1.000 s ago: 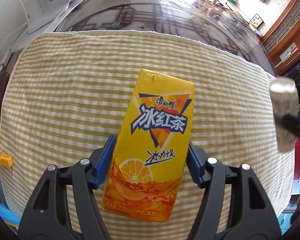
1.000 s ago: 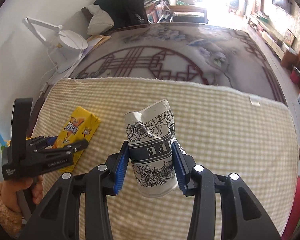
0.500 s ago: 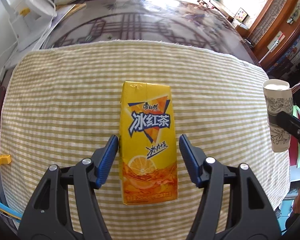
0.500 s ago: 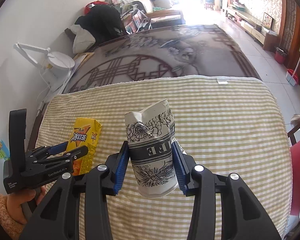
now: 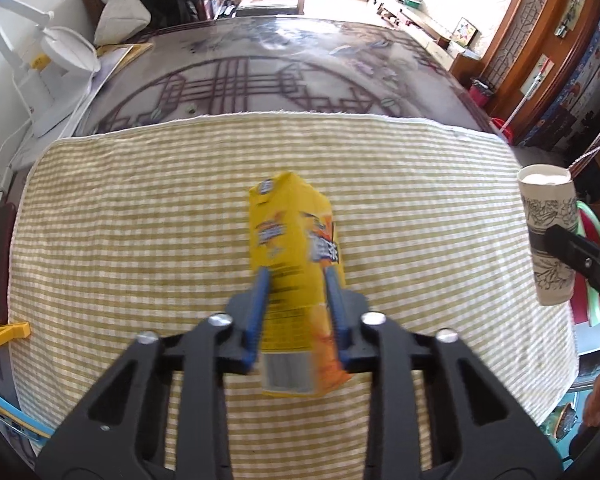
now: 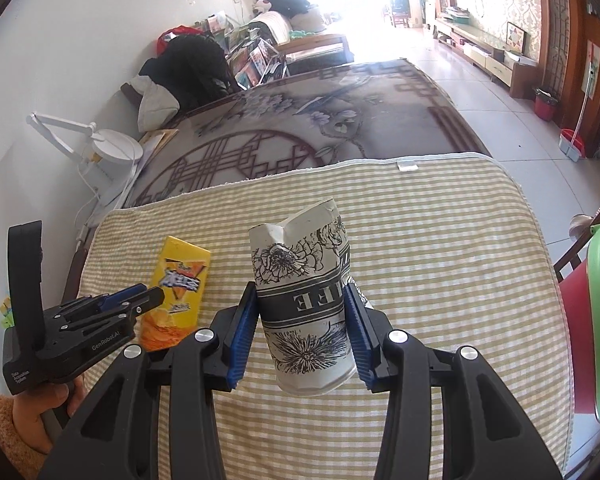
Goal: Collect trash
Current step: 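Carry the iced-tea box and paper cup to the red bin with both tools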
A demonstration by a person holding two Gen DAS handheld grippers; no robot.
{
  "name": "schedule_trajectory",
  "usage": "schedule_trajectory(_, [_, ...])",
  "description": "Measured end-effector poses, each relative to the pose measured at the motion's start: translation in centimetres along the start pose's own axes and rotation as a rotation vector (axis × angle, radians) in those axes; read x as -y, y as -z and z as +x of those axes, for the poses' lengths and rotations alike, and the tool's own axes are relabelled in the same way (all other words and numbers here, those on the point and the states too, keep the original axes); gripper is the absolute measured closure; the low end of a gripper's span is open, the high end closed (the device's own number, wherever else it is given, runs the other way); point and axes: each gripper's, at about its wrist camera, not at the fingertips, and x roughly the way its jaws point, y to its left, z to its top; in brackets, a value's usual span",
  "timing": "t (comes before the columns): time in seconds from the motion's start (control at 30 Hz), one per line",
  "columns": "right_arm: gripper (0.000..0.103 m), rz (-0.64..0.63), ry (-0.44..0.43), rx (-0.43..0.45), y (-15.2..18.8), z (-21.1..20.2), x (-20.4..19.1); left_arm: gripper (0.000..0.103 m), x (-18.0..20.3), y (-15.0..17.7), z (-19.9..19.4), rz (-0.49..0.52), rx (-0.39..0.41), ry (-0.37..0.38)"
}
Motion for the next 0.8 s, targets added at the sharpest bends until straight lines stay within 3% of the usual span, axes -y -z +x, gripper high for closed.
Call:
schedule_trajectory(0.07, [0.062, 0.008, 0.001, 0.005, 0.2, -0.4, 0.6, 0.08, 0.4, -0.2, 0.0, 0.007, 0.002, 0.003])
schedule_trajectory(0.13, [0.062, 0.017, 0.004, 0.009, 0.4, -0.9, 1.3, 0.07, 0.5, -0.2, 0.3, 0.021, 0.005, -0.016])
schedule_trajectory(0.17, [0.062, 0.023, 0.004, 0.01, 0.5, -1.1, 1.7, 0.046, 0.5, -0.1, 0.6, 0.024, -0.001, -0.027])
schedule_trajectory(0.2, [0.062, 0.028, 0.004, 0.008, 0.6, -1.3, 2.0, 0.034, 0.2, 0.0, 0.9, 0.021, 0.002, -0.034])
schedule_trajectory(0.37, [0.062, 0.061, 0.0, 0.005, 1.2, -1.8, 3.5, 0.031, 0.2, 0.0, 3.2, 0.035, -0.031, -0.039])
schedule_trajectory(0.43, [0.062, 0.065, 0.0, 0.006, 1.4, -2.2, 3.8, 0.032, 0.1, -0.3, 4.7, 0.009, -0.075, -0.032])
schedule_trajectory(0.47, [0.062, 0.064, 0.001, 0.007, 1.4, -2.4, 4.0, 0.045, 0.1, -0.4, 5.2, -0.002, -0.087, -0.023])
schedule_trajectory(0.5, [0.062, 0.064, 0.004, 0.011, 1.5, -2.8, 4.2, 0.069, 0.3, -0.6, 5.6, -0.015, -0.104, -0.008])
schedule_trajectory(0.57, [0.062, 0.072, 0.009, 0.02, 1.6, -3.4, 4.8, 0.069, 0.9, -0.9, 5.6, -0.021, -0.106, -0.025])
schedule_trajectory(0.7, [0.062, 0.101, 0.037, 0.056, 1.8, -5.4, 6.9, 0.069, 4.0, -1.8, 3.2, 0.004, -0.034, 0.016])
schedule_trajectory(0.8, [0.062, 0.134, 0.065, 0.084, 2.0, -6.9, 9.2, 0.069, 9.3, -2.8, 1.0, 0.079, 0.012, 0.099])
